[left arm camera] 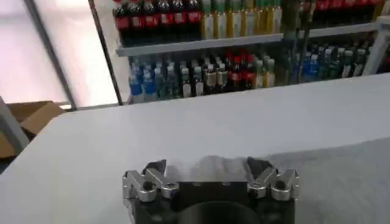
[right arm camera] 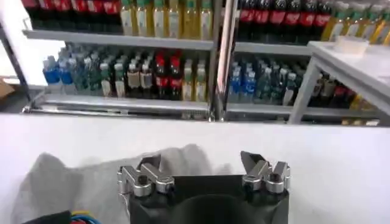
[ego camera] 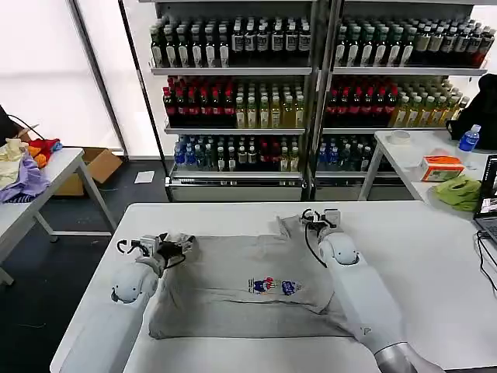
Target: Fold and organize the clothes.
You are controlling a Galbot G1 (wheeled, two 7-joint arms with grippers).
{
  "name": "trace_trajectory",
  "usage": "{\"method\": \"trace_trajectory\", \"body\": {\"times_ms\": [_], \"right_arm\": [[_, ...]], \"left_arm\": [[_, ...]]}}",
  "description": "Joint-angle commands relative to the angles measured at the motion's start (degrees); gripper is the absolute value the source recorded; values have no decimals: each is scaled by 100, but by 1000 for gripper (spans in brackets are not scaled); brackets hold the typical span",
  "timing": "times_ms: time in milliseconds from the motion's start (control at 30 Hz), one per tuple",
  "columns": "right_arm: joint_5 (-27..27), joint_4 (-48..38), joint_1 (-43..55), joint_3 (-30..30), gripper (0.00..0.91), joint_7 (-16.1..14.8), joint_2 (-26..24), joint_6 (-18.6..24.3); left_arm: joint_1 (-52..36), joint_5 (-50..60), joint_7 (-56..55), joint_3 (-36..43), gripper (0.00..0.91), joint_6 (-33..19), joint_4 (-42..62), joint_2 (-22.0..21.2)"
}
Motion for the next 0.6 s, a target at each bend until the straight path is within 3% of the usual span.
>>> {"method": "trace_trajectory", "body": {"times_ms": [33,100,133,167,200,233,267,600], "right_arm": [[-99,-202,60,-37,907,-5,102,-9],[-105,-184,27,-28,836,-6,114,-11],[-111,-165,-2,-26,675,-12,121,-10],[-112,-156,-14,-27,564,-16,123,-9],[-112,-140,-31,-26,312,-16,124,-5],[-109,-92,-72,-26,312,-16,126,-6],[-109,-68,-102,-23,0,-17,125,-7],[-93,205,-336,3,0,-21,51,-12]], "left_arm": [[-20,1,20,21,907,28,176,23],[-1,3,27,26,766,40,160,20],[23,6,30,32,554,57,144,17],[42,4,31,32,433,69,127,12],[53,4,31,31,111,76,112,9],[80,3,25,30,60,89,101,5],[100,4,23,31,40,106,77,5],[295,15,75,22,10,106,5,-80]]}}
